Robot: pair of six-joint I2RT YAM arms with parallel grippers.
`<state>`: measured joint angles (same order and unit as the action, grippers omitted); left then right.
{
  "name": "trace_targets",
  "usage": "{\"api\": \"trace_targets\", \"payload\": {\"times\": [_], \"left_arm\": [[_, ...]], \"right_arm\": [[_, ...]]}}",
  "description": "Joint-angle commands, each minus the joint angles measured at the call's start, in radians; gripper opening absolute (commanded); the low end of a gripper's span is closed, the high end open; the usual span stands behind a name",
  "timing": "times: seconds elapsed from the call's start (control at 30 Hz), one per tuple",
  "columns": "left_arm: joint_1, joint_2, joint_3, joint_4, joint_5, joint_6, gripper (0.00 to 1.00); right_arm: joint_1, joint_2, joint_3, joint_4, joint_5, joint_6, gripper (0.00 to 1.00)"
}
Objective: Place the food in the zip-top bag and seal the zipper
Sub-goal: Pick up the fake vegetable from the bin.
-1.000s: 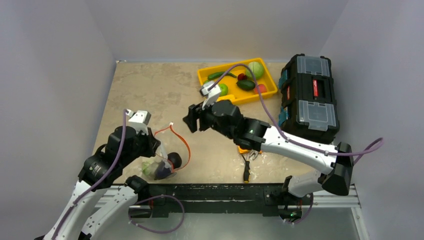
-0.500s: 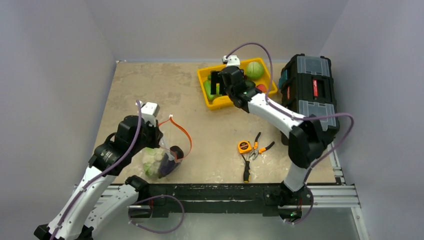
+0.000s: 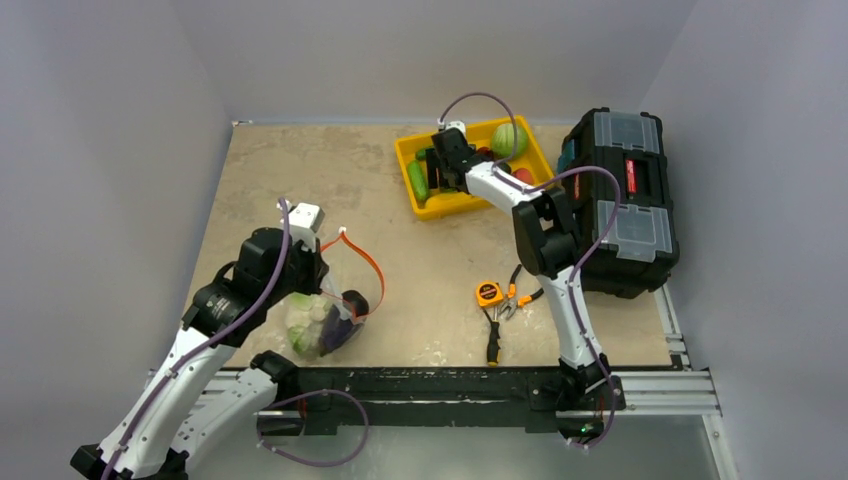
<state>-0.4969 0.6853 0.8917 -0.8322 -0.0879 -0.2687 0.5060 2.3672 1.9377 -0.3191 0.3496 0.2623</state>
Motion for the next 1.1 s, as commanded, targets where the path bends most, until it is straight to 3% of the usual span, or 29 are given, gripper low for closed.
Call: {"api": "trace_targets", "payload": {"times": [0.0,0.07,0.23,0.43,0.57,0.73,1.07], "left_arm": [[0.01,-0.006,0.005,0.038,0.011,0.016,0.0],[0.012,-0.004,0.005,0.038,0.016,0.016,0.0],[0.014,0.002,0.005,0.038,0.02,0.014,0.0],[0.015,0.001,0.003,0.036,0.005,0.008,0.0],[0.014,-0.002,0.003,0.032,-0.01,0.002,0.0],[0.014,-0.006,0.0,0.032,-0.013,-0.003,0.0],[0.014,-0.002,0.0,0.03,-0.023,-0.004,0.0]], "right_arm": [[0.007,-0.065,-0.04,0.027,-0.024,-0.025,0.73],[0.008,-0.072,-0.052,0.043,-0.044,-0.038,0.68],[0.007,-0.1,0.011,-0.01,-0.021,-0.074,0.4],[0.012,-0.288,-0.032,-0.028,-0.015,-0.086,0.18],[0.025,-0.494,-0.266,0.071,-0.144,-0.021,0.11],[0.056,-0.754,-0.685,0.265,-0.364,0.11,0.0],[0.393,-0.957,-1.071,0.426,-0.364,0.231,0.0]]}}
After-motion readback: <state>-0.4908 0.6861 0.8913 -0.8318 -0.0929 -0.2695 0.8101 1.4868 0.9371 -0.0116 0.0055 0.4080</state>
